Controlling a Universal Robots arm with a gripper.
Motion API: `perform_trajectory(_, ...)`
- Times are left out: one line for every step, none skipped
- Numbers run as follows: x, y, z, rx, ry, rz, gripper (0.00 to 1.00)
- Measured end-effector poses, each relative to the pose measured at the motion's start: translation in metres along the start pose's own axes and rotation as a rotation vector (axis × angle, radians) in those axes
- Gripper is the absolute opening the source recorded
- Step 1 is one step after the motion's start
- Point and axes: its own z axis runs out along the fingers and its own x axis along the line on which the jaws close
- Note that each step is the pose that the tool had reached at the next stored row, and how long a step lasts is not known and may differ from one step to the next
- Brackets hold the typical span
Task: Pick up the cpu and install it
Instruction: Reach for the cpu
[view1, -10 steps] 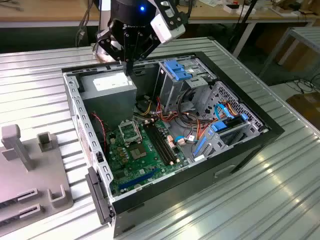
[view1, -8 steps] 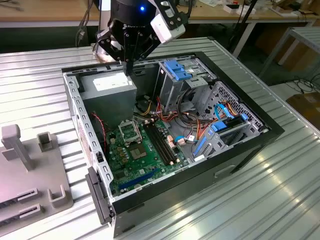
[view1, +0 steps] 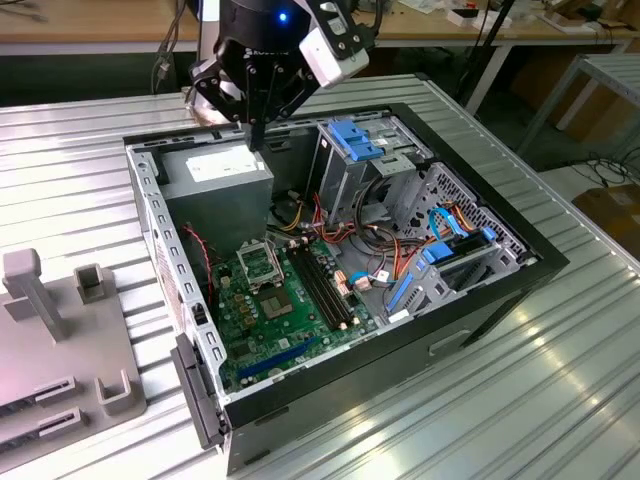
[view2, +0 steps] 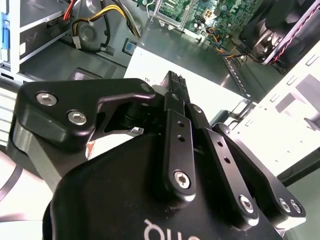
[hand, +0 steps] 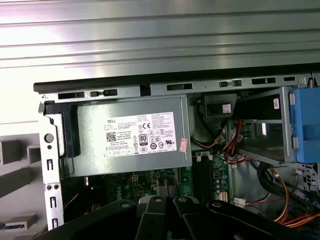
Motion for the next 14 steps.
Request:
perform_trajectory(0.0004,0.0,0.0,0.0,0.0,0.0,0.11)
perform_trajectory(0.0008,-0.0001,0.0,-0.0001,0.0,0.0,0.11)
perform_trajectory(0.0013,-0.0001,0.0,0.0,0.0,0.0,0.11)
perform_trajectory(0.0016,-0.0001,0.0,0.0,0.0,0.0,0.11)
perform_trajectory(0.002,-0.0001,-0.0001,0.0,0.0,0.0,0.11)
perform_trajectory(0.0023,-0.0002,0.0,0.0,0.0,0.0,0.11)
perform_trajectory(0.0027,-0.0002,0.0,-0.0001,0.0,0.0,0.11)
perform_trajectory(0.003,-0.0002,-0.0001,0.0,0.0,0.0,0.11)
perform_trajectory(0.0034,-0.0003,-0.0001,0.0,0.0,0.0,0.11)
perform_trajectory(0.0037,-0.0003,-0.0001,-0.0001,0.0,0.0,0.11)
perform_trajectory(0.0041,-0.0003,-0.0001,0.0,0.0,0.0,0.11)
perform_trajectory(0.0043,-0.0003,-0.0001,0.0,0.0,0.0,0.11)
perform_trajectory(0.0047,-0.0003,-0.0001,0.0,0.0,0.0,0.11)
perform_trajectory(0.005,-0.0004,-0.0001,0.0,0.0,0.0,0.11)
